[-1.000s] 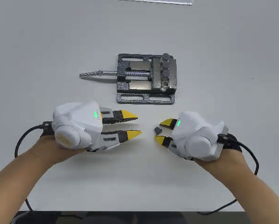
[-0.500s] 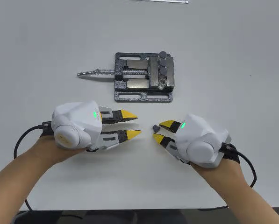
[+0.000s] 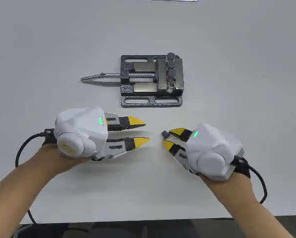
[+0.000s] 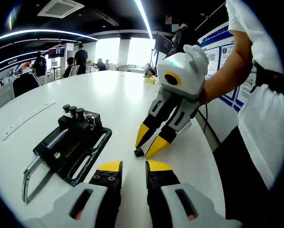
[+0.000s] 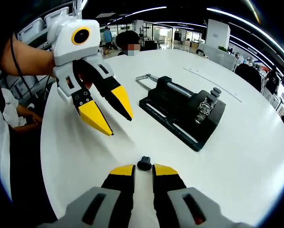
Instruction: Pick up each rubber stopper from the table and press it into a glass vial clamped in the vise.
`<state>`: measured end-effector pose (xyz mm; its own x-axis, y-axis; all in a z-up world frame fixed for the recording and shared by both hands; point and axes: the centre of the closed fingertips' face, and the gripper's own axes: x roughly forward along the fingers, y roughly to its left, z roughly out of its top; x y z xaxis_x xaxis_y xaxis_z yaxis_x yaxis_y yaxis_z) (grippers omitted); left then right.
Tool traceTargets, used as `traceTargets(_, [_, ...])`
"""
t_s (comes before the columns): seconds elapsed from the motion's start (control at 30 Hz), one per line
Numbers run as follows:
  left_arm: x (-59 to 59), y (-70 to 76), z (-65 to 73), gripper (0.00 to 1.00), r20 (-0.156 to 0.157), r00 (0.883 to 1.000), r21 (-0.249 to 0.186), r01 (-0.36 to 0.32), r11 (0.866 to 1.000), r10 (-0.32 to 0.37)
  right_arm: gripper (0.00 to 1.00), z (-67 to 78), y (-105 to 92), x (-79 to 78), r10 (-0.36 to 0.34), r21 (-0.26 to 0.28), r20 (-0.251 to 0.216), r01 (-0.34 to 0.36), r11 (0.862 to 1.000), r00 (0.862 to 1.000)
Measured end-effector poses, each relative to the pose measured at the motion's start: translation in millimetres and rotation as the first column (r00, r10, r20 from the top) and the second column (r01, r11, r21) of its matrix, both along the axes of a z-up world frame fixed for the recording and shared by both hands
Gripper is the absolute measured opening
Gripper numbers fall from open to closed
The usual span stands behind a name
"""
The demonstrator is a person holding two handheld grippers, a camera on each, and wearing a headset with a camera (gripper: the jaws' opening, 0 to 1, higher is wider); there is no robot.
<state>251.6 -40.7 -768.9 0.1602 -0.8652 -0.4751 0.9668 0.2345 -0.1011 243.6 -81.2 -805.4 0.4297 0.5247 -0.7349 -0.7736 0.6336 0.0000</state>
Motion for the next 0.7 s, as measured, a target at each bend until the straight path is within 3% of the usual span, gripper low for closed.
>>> traceTargets(0.33, [0.7, -1.2, -1.3, 0.16, -0.001, 1.000, 0.002, 0.007, 1.000, -0.007, 0.12, -0.2, -0.8, 1.5, -0.003, -0.007, 0.008, 0.003, 1.000, 1.000])
traceTargets(0.7, [6.0, -3.7, 1.4, 0.15, 0.019, 1.000, -0.006, 0.017, 1.000, -0.017, 0.12, 19.9, -3.1, 6.9, 0.076, -0.034, -0.011, -0.076, 0.997, 0.997])
